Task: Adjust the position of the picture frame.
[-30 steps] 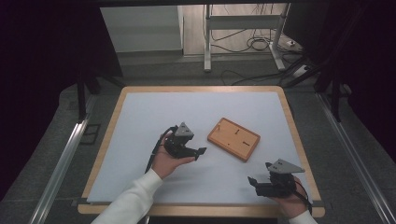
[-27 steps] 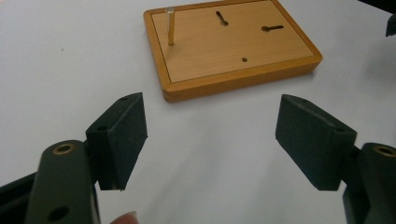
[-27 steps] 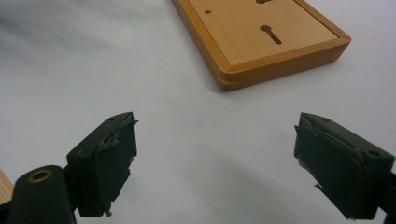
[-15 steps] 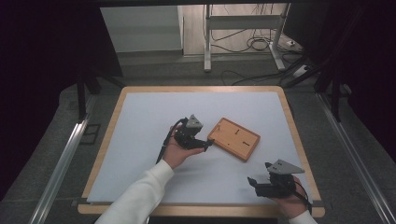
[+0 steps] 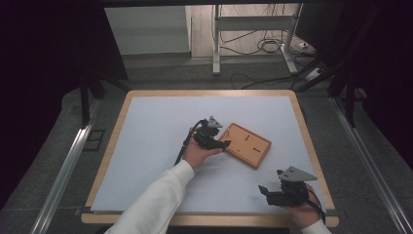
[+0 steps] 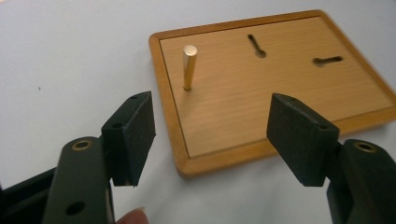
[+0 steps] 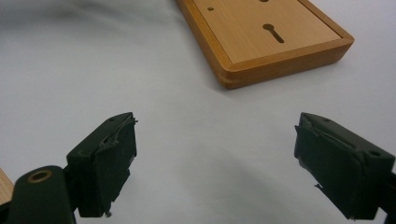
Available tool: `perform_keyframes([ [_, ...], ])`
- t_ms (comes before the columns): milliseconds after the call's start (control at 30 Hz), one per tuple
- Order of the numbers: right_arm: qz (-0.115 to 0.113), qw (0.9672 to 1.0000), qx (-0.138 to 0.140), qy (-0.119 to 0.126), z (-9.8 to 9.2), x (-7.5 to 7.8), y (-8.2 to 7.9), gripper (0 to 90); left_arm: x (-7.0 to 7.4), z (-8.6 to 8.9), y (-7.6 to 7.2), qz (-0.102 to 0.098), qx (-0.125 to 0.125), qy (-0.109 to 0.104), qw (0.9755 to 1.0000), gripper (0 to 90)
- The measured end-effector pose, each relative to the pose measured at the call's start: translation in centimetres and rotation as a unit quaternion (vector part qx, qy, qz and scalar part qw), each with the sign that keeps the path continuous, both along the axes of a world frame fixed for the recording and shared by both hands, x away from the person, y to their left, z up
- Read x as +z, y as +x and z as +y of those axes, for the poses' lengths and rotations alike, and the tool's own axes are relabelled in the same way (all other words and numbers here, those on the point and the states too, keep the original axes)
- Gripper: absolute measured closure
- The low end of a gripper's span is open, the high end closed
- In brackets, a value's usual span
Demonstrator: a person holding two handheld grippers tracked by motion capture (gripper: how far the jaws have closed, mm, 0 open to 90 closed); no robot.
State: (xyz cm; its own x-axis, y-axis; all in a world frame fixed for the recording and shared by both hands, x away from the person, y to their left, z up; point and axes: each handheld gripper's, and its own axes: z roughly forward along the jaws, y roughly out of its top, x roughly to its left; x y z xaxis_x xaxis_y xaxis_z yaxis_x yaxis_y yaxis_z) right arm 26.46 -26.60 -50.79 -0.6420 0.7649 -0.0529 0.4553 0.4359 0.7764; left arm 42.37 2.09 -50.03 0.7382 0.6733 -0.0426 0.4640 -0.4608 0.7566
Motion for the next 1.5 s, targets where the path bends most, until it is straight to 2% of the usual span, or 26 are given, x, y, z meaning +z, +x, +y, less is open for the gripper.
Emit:
perform_keyframes([
  [133, -0.001, 1.0000, -0.001, -0.002, -0.1, -0.1, 0.0, 12.9, -0.1, -0.6, 1.1, 0.001, 0.004, -0.001, 1.0000, 36.7],
  [200, -0.001, 1.0000, -0.003, -0.003, -0.1, -0.1, 0.1, 12.9, -0.3, -0.9, 1.5, -0.002, 0.004, 0.009, 1.0000, 39.0],
  [367, -0.002, 1.0000, -0.004, -0.006, -0.1, -0.1, 0.0, 12.9, -0.8, -0.9, 2.0, -0.002, 0.009, 0.006, 0.9999, 47.1],
  [700, -0.001, 0.9999, -0.007, -0.011, 0.0, -0.2, 0.1, 12.9, -1.0, -1.4, 2.9, -0.010, 0.011, 0.004, 0.9999, 56.1],
  [767, 0.000, 0.9999, -0.008, -0.012, 0.0, -0.2, 0.1, 12.9, -0.9, -1.7, 3.0, -0.011, 0.007, 0.001, 0.9999, 59.4],
  [867, 0.001, 0.9999, -0.009, -0.013, 0.0, -0.2, 0.1, 12.9, -0.8, -2.0, 3.2, -0.013, -0.003, 0.008, 0.9999, 69.4],
  [1067, 0.001, 0.9998, -0.010, -0.014, -0.1, -0.3, 0.1, 12.9, -1.4, -2.3, 3.5, -0.006, -0.001, 0.009, 0.9999, 75.2],
  [1200, 0.001, 0.9998, -0.011, -0.015, -0.1, -0.3, 0.1, 12.9, -1.5, -2.3, 3.5, -0.002, -0.005, -0.001, 1.0000, 83.6],
  [1333, 0.002, 0.9998, -0.010, -0.016, -0.1, -0.3, 0.1, 12.9, -1.6, -2.1, 3.6, 0.010, -0.002, -0.018, 0.9998, 84.0],
  [1500, 0.002, 0.9998, -0.011, -0.017, -0.1, -0.3, 0.2, 13.0, -1.7, -1.9, 3.6, 0.010, -0.001, -0.025, 0.9996, 84.1],
])
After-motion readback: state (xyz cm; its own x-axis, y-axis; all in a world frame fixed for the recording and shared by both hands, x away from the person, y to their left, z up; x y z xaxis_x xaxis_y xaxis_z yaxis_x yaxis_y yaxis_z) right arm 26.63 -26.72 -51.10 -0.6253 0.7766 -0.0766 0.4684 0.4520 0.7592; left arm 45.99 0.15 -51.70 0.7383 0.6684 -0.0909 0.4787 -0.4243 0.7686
